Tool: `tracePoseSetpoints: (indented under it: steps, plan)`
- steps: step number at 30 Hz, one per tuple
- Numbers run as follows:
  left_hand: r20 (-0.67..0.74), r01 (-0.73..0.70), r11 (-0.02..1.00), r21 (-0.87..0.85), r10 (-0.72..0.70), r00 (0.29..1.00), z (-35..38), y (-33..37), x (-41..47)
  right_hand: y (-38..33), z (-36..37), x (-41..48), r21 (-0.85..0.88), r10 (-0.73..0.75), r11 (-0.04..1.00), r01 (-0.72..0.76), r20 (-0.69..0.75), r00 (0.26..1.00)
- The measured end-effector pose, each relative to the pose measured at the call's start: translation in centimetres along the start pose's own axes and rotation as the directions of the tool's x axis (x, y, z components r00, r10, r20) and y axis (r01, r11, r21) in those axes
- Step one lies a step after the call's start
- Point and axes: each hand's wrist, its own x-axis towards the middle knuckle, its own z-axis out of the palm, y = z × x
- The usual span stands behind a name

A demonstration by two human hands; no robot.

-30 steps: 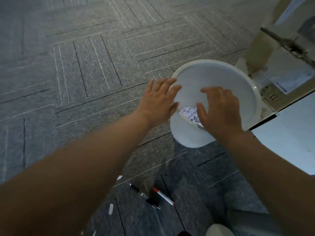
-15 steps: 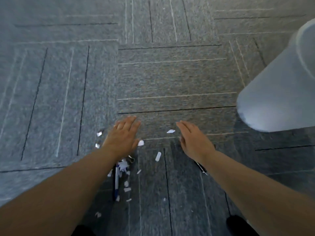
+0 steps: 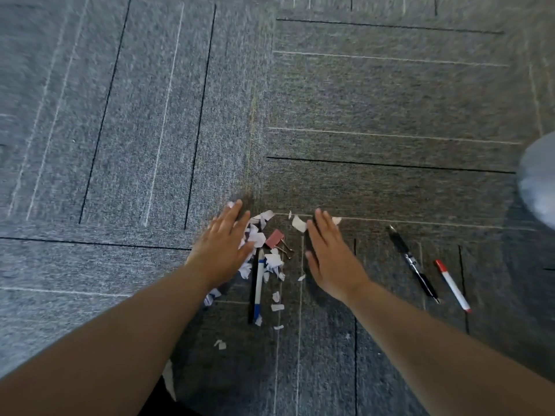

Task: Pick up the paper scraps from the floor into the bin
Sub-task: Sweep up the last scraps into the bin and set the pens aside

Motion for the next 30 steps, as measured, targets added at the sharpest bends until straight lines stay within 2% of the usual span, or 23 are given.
tracePoseSetpoints:
  steps: [2,3,7,10,12,14,19,24,28,30]
  plan:
    - [0.007,-0.066,0.998,0.011,0.066,0.998,0.3,-0.1,-1.2,-1.3,0.1,-0.4,0.035,-0.13,0.991,0.13,-0.014,0.991]
    - [0.002,-0.097,0.995,0.025,0.097,0.995,0.5,-0.4,-1.6,-1.5,0.0,-0.1,0.053,-0.144,0.988,0.147,-0.044,0.989]
    - [-0.091,-0.149,0.982,0.112,0.16,0.983,0.4,-2.2,-2.5,-2.0,-1.6,3.1,0.056,-0.088,0.993,0.101,-0.196,0.977]
    - [-0.197,-0.123,0.982,0.142,0.15,0.969,0.3,-2.9,-2.6,-3.7,-2.4,5.5,0.007,-0.154,0.988,0.156,-0.111,0.982]
    - [-0.21,-0.106,0.983,0.152,0.137,0.968,0.2,-2.9,-2.6,-5.2,-2.4,5.9,-0.019,-0.269,0.963,0.269,-0.119,0.956]
    - [-0.218,-0.104,0.981,0.162,0.139,0.966,0.2,-3.2,-2.6,-5.8,-1.7,5.7,-0.016,-0.314,0.949,0.314,-0.129,0.941]
    - [-0.234,-0.093,0.969,0.229,0.148,0.961,0.1,-3.2,-2.6,-4.9,-1.0,4.8,-0.052,-0.243,0.97,0.238,-0.132,0.961]
    - [0.043,-0.213,0.946,0.244,0.208,0.977,0.0,-1.7,-1.7,-3.9,-0.4,3.9,-0.056,-0.263,0.964,0.259,-0.086,0.961]
    - [-0.019,-0.17,0.961,0.22,0.178,0.984,0.5,-1.5,-1.5,-3.2,-1.4,3.5,-0.066,-0.206,0.976,0.206,-0.001,0.979]
    - [-0.079,-0.174,0.958,0.229,0.196,0.977,0.4,-1.4,-1.5,-2.6,-1.8,3.0,-0.015,-0.19,0.982,0.19,0.022,0.982]
